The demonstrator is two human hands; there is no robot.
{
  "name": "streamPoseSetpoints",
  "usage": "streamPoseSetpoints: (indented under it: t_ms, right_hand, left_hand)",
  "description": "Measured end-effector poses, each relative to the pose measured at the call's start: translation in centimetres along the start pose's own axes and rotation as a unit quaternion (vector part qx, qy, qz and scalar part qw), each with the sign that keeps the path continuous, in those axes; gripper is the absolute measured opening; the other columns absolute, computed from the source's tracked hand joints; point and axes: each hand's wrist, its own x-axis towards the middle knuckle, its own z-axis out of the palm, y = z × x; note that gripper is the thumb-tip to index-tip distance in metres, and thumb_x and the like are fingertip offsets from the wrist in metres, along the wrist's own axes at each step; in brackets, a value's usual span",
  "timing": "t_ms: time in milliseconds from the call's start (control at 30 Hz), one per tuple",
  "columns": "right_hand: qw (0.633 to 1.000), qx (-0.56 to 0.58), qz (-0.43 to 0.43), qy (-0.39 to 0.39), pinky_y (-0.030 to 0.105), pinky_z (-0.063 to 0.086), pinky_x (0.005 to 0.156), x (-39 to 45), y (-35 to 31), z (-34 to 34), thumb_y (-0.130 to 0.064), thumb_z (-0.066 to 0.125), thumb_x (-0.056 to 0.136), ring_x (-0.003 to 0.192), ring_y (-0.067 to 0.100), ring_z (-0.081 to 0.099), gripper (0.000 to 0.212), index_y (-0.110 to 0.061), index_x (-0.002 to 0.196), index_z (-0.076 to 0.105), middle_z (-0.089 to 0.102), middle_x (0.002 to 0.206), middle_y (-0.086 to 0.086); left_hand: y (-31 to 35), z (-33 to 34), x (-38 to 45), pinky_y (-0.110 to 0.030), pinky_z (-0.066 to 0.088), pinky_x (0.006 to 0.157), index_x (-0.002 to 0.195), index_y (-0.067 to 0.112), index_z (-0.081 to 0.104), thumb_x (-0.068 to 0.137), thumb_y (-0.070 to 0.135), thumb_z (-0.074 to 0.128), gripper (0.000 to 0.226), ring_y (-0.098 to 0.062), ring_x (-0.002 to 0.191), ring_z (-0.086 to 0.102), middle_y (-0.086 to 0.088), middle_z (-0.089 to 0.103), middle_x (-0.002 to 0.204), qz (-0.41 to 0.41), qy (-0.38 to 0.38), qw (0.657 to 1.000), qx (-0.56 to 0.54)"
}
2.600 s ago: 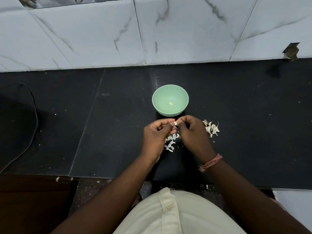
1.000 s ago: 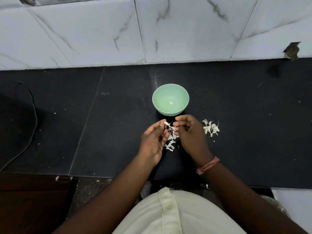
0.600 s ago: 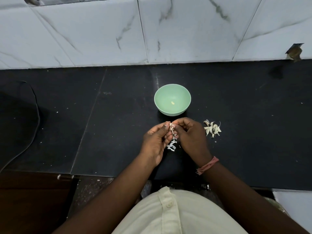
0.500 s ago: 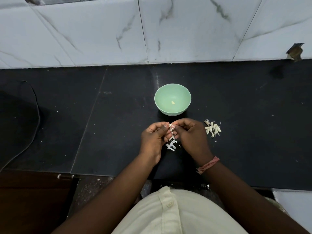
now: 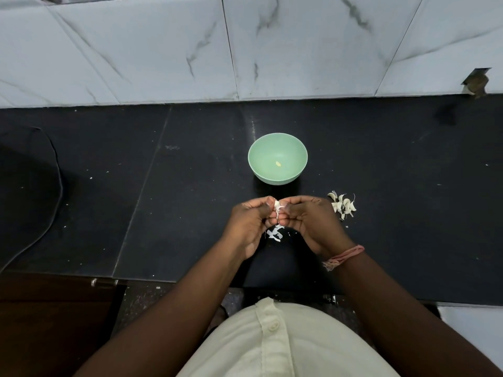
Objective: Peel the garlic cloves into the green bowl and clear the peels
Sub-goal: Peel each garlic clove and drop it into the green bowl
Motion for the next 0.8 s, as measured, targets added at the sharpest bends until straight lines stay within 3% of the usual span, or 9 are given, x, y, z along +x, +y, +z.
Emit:
streamPoseSetpoints:
  t_ms: [233, 367, 433, 500, 567, 633, 733, 800]
  right_hand:
    - [0.997, 0.047, 0.049, -0.022, 0.022, 0.055, 0.056, 0.5, 0.1, 0.1, 0.009, 0.052, 0.092, 0.059, 0.015, 0.063, 0.015, 0.005, 0.091, 0.067, 0.066, 0.070, 0.013]
    - [1.000, -0.017, 0.012, 0.014, 0.025, 0.054, 0.051, 0.1, -0.3, 0.6, 0.011, 0.056, 0.090, 0.055, 0.020, 0.060, 0.015, 0.005, 0.083, 0.068, 0.065, 0.061, 0.013]
    - [0.993, -0.105, -0.052, 0.025, 0.030, 0.055, 0.053, -0.2, -0.4, 0.5, 0.008, 0.061, 0.088, 0.054, 0.022, 0.060, 0.017, 0.001, 0.077, 0.072, 0.066, 0.060, 0.013]
    - [0.938, -0.283, -0.191, 0.052, 0.033, 0.055, 0.057, 0.0, -0.1, 0.2, -0.001, 0.065, 0.083, 0.053, 0.017, 0.061, 0.019, -0.010, 0.070, 0.074, 0.067, 0.058, 0.005]
    - [0.823, -0.457, -0.331, 0.068, 0.035, 0.051, 0.060, 0.3, 0.2, -0.2, -0.008, 0.062, 0.079, 0.058, 0.014, 0.060, 0.016, -0.013, 0.067, 0.071, 0.066, 0.060, -0.002]
    - [0.753, -0.533, -0.379, 0.075, 0.041, 0.047, 0.059, 0.6, 0.8, -0.7, -0.013, 0.055, 0.079, 0.061, 0.018, 0.055, 0.017, -0.015, 0.064, 0.063, 0.060, 0.063, -0.003]
    - [0.724, -0.546, -0.408, 0.104, 0.043, 0.043, 0.055, 0.7, 1.8, -1.3, -0.017, 0.052, 0.086, 0.060, 0.021, 0.051, 0.023, -0.015, 0.064, 0.055, 0.053, 0.064, -0.003]
    - [0.727, -0.526, -0.429, 0.108, 0.041, 0.044, 0.056, 0.4, 2.1, -1.6, -0.014, 0.056, 0.087, 0.061, 0.021, 0.054, 0.021, -0.014, 0.066, 0.060, 0.057, 0.066, -0.002]
  left_hand:
    - [0.1, -0.3, 0.1, -0.025, 0.052, 0.062, 0.089, 0.001, 0.074, 0.093, 0.003, 0.065, 0.010, -0.012, 0.060, 0.056, -0.010, 0.065, 0.072, 0.100, 0.014, 0.991, 0.082]
    - [0.6, -0.6, 0.0, -0.031, 0.055, 0.067, 0.086, 0.005, 0.075, 0.092, -0.001, 0.064, 0.014, -0.016, 0.064, 0.059, -0.010, 0.069, 0.074, 0.151, 0.019, 0.978, 0.140]
    - [0.6, -0.6, 0.0, -0.031, 0.056, 0.067, 0.085, 0.007, 0.075, 0.093, -0.001, 0.064, 0.016, -0.016, 0.064, 0.060, -0.010, 0.070, 0.074, 0.150, 0.026, 0.977, 0.152]
    - [0.4, -0.1, -0.1, -0.026, 0.057, 0.066, 0.089, 0.002, 0.074, 0.094, -0.002, 0.062, 0.013, -0.015, 0.062, 0.062, -0.012, 0.071, 0.076, 0.120, 0.049, 0.983, 0.130]
    - [0.0, 0.6, -0.3, -0.021, 0.056, 0.062, 0.095, -0.006, 0.070, 0.096, -0.001, 0.060, 0.012, -0.012, 0.060, 0.064, -0.015, 0.069, 0.079, 0.079, 0.068, 0.990, 0.097]
    - [-0.3, 1.4, -0.6, -0.019, 0.055, 0.060, 0.095, -0.007, 0.069, 0.098, 0.005, 0.060, 0.016, -0.010, 0.059, 0.062, -0.013, 0.067, 0.076, 0.045, 0.078, 0.994, 0.069]
    - [-0.3, 2.1, -0.7, -0.021, 0.058, 0.061, 0.091, -0.004, 0.069, 0.098, 0.010, 0.063, 0.017, -0.011, 0.061, 0.062, -0.009, 0.068, 0.072, 0.010, 0.089, 0.996, 0.008]
    - [-0.3, 2.4, -0.9, -0.022, 0.060, 0.064, 0.088, -0.002, 0.069, 0.097, 0.009, 0.064, 0.015, -0.011, 0.061, 0.063, -0.009, 0.069, 0.072, -0.011, 0.100, 0.994, -0.034]
